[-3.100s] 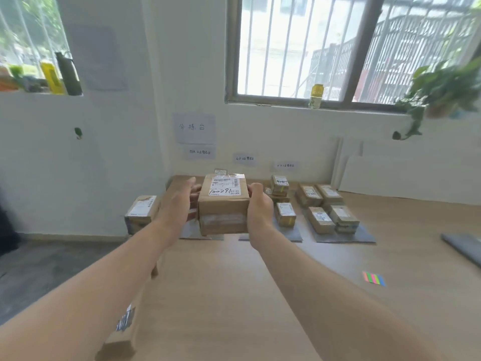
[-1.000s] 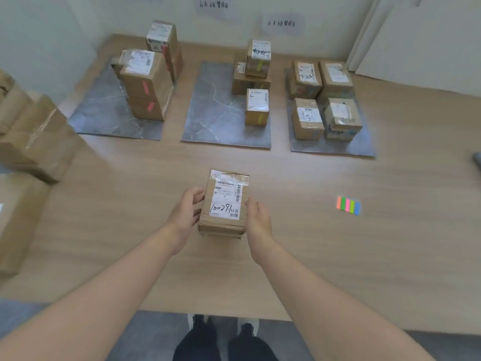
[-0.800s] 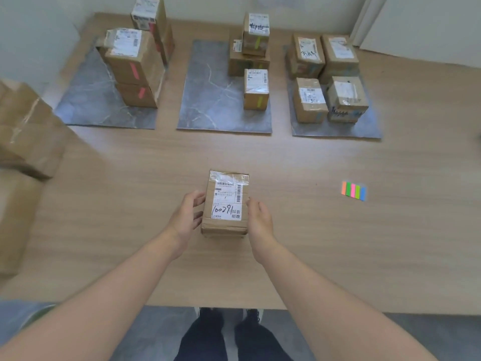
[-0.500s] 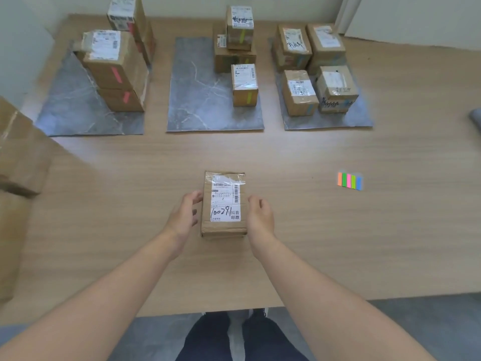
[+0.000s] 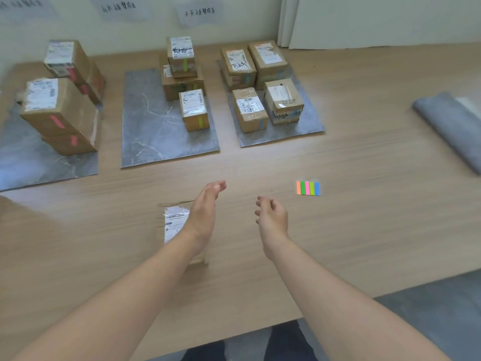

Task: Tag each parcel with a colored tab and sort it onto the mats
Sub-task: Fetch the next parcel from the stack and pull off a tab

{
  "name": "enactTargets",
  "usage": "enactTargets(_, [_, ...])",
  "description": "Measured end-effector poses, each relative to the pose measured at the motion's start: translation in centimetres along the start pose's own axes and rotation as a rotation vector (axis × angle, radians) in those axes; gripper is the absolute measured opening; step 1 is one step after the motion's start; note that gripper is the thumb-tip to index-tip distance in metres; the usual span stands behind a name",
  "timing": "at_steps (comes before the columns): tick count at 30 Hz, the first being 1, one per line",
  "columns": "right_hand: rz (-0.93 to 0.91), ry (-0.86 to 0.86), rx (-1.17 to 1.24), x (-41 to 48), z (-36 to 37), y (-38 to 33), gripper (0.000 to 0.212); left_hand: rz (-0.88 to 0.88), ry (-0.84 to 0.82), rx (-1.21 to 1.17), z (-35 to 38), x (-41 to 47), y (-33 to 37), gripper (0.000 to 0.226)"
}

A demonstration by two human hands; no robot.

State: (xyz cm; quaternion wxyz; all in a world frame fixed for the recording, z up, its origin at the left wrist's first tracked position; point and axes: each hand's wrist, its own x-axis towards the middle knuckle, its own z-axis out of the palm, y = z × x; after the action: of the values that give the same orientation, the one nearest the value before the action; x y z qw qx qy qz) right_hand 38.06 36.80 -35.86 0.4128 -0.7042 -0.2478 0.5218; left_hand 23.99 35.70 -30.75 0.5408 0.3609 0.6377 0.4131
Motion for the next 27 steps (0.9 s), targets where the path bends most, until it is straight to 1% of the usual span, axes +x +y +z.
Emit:
enactTargets(4, [0.004, -0.045, 0.013, 4.4, -4.4, -0.7, 0.014, -0.035, 0.001, 0.009, 7.1, 1.5, -0.1, 0.047])
enactTargets(9, [-0.014, -0.093, -0.01, 10.1, -9.4, -1.5, 0.014, -0.13, 0.039, -0.038, 14.7, 3.9, -0.2, 0.061])
enactTargets(16, [-0.045, -0.111, -0.117, 15.7, -14.1, -1.6, 0.015, -0.221, 0.066, -0.101, 20.8, 6.7, -1.0, 0.06])
enactTargets(19, [-0.17, -0.165, -0.311, 17.9, -15.3, -1.5, 0.017, -0.244, 0.05, -0.089, 22.1, 7.6, -1.8, 0.061])
enactTargets(23, [-0.48, -0.239, -0.664, 21.3, -16.4, -0.9, 0.027, -0.261, 0.026, -0.053, 23.1, 8.6, -2.8, 0.062])
enactTargets(25, [-0.56, -0.26, -0.763, 22.8, -16.6, -0.5, 0.028, -0.286, 0.029, -0.062, 23.6, 9.0, -3.0, 0.05])
enactTargets(27, [-0.597, -0.298, -0.826, 23.9, -16.6, -0.4, 0.03, -0.312, 0.029, -0.077, 23.9, 9.4, -3.4, 0.037])
